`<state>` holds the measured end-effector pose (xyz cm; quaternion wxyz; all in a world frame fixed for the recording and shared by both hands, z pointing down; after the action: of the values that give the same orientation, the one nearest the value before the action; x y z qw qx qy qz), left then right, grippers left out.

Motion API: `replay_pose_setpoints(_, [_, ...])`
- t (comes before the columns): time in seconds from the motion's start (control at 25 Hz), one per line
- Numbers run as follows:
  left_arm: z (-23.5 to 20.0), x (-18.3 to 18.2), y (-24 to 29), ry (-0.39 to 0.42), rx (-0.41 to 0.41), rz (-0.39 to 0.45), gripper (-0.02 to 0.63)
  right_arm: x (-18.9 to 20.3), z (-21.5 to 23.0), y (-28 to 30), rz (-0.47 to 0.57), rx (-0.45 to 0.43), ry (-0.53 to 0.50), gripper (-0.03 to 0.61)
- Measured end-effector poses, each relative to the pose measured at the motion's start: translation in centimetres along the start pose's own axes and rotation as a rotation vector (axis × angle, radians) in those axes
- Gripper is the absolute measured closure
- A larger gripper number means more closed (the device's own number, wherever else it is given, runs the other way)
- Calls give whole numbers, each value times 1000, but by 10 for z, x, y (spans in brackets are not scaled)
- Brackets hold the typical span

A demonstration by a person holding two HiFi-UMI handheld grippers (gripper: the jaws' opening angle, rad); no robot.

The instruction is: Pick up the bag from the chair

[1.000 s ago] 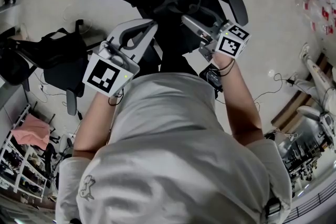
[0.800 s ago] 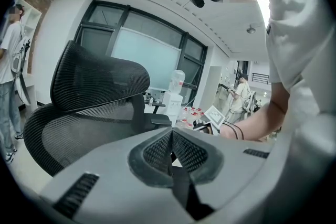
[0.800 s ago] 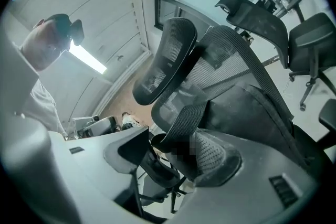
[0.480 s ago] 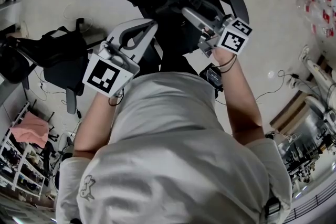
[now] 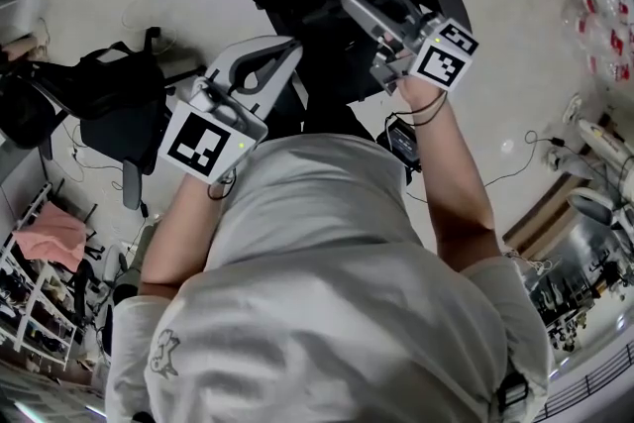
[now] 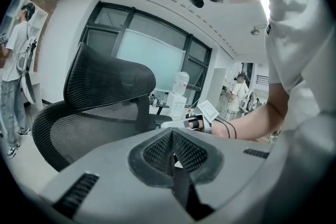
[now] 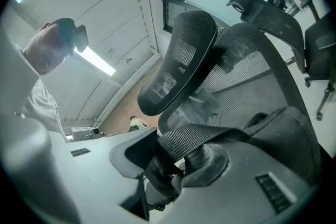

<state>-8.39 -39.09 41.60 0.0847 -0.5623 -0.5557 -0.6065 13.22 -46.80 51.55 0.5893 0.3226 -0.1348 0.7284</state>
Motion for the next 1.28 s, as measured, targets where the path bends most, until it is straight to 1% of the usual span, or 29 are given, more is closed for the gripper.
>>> replay_pose_setpoints(0.08, [0,0,-3,-2,-5,3,603,-4,-3,1,0,7,-32,491])
replay_pose_setpoints(0.12, [1,0,-4,-3,-8,4,603,-5,-5,1,-1,8,-43,525])
replay_pose_setpoints(0.2, [3,1,-6,-4,-13,8,603,-6,-9,1,-6,3,-57,540])
replay_pose_setpoints(0.28, [4,0,-8,-3,-17,14,603,-6,-11,0,-5,-2,-55,543])
replay_pose_setpoints(0.44, [6,-1,-13,0,-24,31,603,-2,-15,-3,0,-22,-4,546])
replay_pose_setpoints(0.68, [11,-1,-22,10,-36,60,603,4,-27,-10,-26,-25,-8,545])
replay_pose_setpoints(0.8, [21,-1,-25,16,-40,77,603,12,-37,-17,-41,-37,-1,546])
replay_pose_setpoints(0.92, [35,-1,-28,31,-45,88,603,17,-48,-29,-43,-31,8,546])
replay_pose_setpoints(1.12, [49,-7,-37,61,-62,105,603,11,-62,-42,-42,-32,-2,545])
replay_pose_setpoints(1.28, [60,-6,-48,70,-84,126,603,12,-77,-50,-51,-39,-14,545])
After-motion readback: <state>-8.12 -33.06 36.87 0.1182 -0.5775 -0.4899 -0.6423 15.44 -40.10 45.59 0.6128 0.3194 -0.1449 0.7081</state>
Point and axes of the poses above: the fingertips, and each gripper's own axes: y forward along the fingers, z to its right, x out of its underside, the point moved 9 cm from there along -y, backward along the fingers, and after that the axes turned 15 degrees about -z, right-handed, at the moved point
